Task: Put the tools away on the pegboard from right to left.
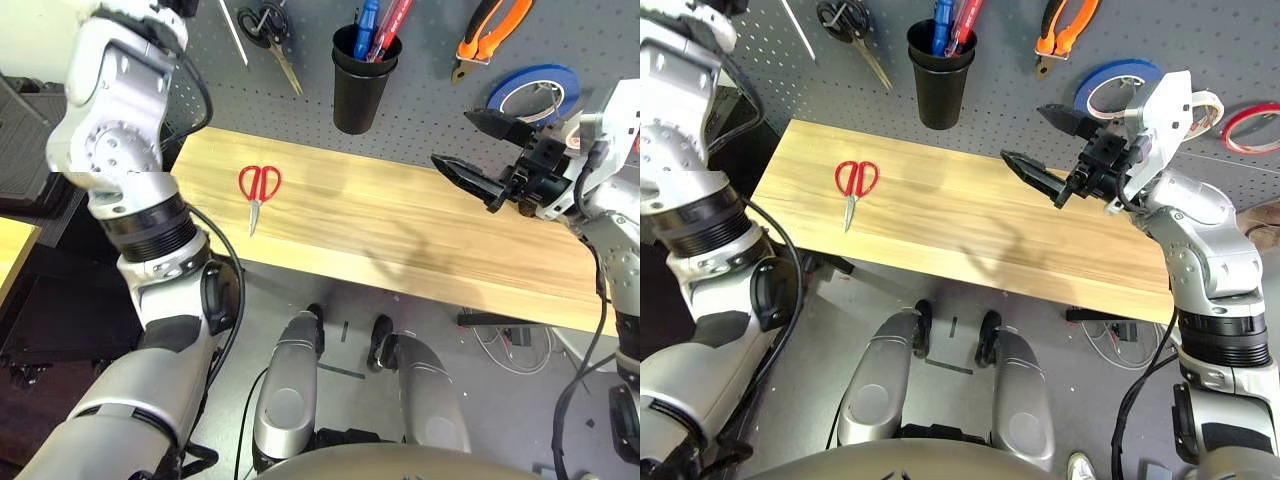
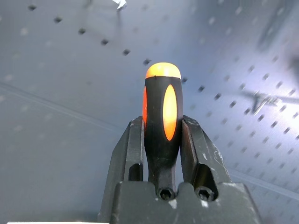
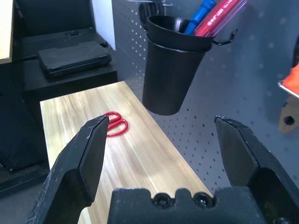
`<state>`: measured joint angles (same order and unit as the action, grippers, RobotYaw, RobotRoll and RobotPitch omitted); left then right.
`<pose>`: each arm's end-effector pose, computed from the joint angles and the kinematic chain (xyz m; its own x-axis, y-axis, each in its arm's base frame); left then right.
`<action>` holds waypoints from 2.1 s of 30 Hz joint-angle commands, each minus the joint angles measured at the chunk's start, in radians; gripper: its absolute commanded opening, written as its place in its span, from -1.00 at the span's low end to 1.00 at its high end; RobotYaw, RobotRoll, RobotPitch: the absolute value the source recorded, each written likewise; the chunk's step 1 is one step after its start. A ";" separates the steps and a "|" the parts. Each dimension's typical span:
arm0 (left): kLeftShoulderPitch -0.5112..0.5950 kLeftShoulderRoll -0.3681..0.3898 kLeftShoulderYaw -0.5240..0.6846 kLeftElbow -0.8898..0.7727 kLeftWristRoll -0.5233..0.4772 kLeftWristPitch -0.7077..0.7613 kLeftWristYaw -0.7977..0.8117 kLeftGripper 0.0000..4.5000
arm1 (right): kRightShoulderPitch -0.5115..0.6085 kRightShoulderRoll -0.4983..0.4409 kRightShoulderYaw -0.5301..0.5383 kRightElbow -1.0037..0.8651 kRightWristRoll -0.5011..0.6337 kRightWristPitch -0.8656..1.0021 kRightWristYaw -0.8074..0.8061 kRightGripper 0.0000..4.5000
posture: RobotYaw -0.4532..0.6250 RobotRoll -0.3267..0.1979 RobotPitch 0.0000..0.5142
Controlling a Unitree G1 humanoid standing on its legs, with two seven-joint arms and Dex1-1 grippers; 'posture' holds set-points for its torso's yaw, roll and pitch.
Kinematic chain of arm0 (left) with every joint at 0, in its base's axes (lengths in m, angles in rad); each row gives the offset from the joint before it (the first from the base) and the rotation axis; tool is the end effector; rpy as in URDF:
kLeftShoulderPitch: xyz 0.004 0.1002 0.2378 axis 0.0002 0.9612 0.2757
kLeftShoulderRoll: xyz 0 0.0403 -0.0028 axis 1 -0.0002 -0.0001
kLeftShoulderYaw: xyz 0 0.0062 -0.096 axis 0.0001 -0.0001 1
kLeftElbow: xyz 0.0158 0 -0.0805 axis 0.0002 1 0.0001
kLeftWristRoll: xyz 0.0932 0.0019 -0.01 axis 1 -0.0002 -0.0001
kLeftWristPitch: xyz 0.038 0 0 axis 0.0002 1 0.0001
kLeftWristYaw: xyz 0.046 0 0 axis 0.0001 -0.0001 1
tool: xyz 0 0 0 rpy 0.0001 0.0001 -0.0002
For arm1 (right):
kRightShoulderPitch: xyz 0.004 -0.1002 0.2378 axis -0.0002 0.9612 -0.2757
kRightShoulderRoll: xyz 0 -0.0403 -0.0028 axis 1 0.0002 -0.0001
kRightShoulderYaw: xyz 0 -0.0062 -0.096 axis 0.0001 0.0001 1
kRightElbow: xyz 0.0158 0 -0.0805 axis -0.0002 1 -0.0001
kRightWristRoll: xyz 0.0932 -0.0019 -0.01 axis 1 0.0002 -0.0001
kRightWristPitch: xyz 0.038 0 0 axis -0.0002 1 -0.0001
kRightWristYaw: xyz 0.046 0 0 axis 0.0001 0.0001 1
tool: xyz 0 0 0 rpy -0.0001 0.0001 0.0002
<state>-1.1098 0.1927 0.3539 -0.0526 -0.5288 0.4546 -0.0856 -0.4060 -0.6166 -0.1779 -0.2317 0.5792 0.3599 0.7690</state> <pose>0.2755 0.1634 0.3255 0.6850 -0.1869 0.7042 0.4512 0.8677 -0.2087 0.2382 -0.2357 0.2078 0.6335 0.7517 0.1834 -0.7045 0.6584 -0.2649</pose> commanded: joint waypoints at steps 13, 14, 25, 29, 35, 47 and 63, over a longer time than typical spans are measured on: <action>-0.122 -0.150 -0.070 0.271 0.052 -0.327 -0.010 -0.57 | 0.031 -0.002 -0.050 -0.018 0.033 0.079 -0.054 1.00 | 0.05 0.25 -0.03; -0.131 -0.155 -0.071 0.285 0.052 -0.340 -0.011 -0.57 | 0.032 -0.001 -0.049 -0.020 0.033 0.080 -0.056 1.00 | 0.05 0.25 -0.03; -0.147 -0.188 -0.142 0.513 0.150 -0.520 -0.084 -0.57 | 0.023 0.032 -0.041 -0.041 0.025 0.076 -0.109 1.00 | -0.01 0.25 0.01; -0.103 -0.195 -0.184 0.563 0.200 -0.574 -0.114 -0.57 | 0.027 0.037 -0.040 -0.054 0.024 0.078 -0.127 1.00 | -0.02 0.25 0.02; -0.091 -0.173 -0.192 0.614 0.247 -0.603 -0.106 -0.13 | 0.039 0.042 -0.032 -0.076 0.027 0.088 -0.142 1.00 | -0.03 0.25 0.04; -0.050 -0.116 -0.190 0.297 0.216 -0.420 -0.084 0.99 | 0.041 0.063 0.004 -0.054 0.012 0.074 -0.117 1.00 | 0.03 0.25 0.08; 0.513 0.217 -0.047 -0.515 -0.238 0.355 -0.066 0.99 | 0.079 0.072 0.075 0.009 -0.040 0.015 -0.004 1.00 | 0.21 0.25 0.22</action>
<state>-0.6365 0.4005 0.2975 -0.5346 -0.7412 0.7724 -0.1455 -0.3438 -0.5360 -0.1179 -0.2300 0.5507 0.3852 0.7439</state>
